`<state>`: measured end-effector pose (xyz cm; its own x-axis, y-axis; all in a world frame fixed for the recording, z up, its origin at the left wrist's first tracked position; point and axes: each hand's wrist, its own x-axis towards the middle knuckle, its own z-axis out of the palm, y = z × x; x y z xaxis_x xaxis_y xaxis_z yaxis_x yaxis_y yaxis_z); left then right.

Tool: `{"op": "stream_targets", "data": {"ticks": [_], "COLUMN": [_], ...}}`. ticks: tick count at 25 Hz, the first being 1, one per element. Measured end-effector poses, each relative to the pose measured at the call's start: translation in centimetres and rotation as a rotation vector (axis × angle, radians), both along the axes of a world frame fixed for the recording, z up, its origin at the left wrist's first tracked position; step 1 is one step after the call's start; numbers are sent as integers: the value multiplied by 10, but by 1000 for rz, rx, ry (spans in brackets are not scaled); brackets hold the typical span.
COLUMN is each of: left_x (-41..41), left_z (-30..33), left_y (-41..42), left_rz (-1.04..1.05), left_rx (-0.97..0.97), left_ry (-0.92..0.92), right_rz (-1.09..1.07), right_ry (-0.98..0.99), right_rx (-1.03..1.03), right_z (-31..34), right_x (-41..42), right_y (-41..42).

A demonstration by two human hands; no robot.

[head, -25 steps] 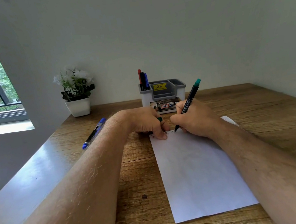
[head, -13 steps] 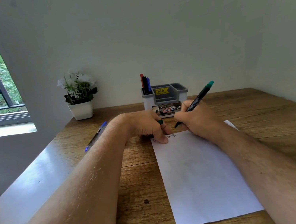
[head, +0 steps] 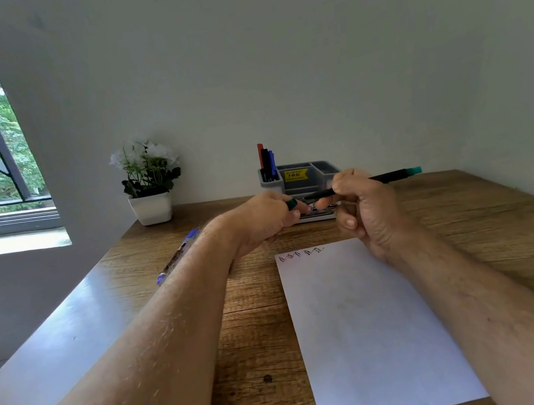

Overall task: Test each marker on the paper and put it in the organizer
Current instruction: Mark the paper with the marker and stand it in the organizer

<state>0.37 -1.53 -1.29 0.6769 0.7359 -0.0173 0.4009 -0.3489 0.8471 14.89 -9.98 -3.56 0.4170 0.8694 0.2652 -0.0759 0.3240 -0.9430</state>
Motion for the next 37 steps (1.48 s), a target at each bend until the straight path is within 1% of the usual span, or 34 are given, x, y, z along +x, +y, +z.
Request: {"op": "stream_targets", "data": {"ticks": [3, 7, 12, 14, 17, 19, 24, 27, 30, 34, 37], "left_x": [2, 4, 7, 7, 4, 4, 2, -1, -3, -3, -1], "left_z": [0, -1, -3, -3, -2, -1, 0, 0, 0, -3, -7], "left_y": [-2, 0, 2, 4, 6, 9, 6, 10, 13, 10, 8], "left_rz": [-16, -46, -83, -62, -16, -3, -15, -41, -13, 24, 39], "left_rx": [-1, 59, 106, 57, -38, -80, -190, -230, -246, -199, -146], "left_ry": [-13, 69, 87, 18, -191, -292, -453, -562, -628, -633, -639], "right_rz": [-29, -64, -74, -84, -66, -47, 23, -39, -64, -116, -110], "right_ry": [-44, -88, -116, -101, -60, -56, -3, 48, 61, 29, 96], "right_rx": [-12, -23, -59, -35, 2, -3, -10, 47, 76, 60, 40], "right_z": [0, 0, -3, -3, -2, -2, -1, 2, 2, 0, 0], "right_x": [-2, -1, 2, 4, 8, 7, 2, 3, 5, 6, 6], "right_y": [1, 1, 4, 5, 5, 5, 4, 3, 4, 6, 5]}}
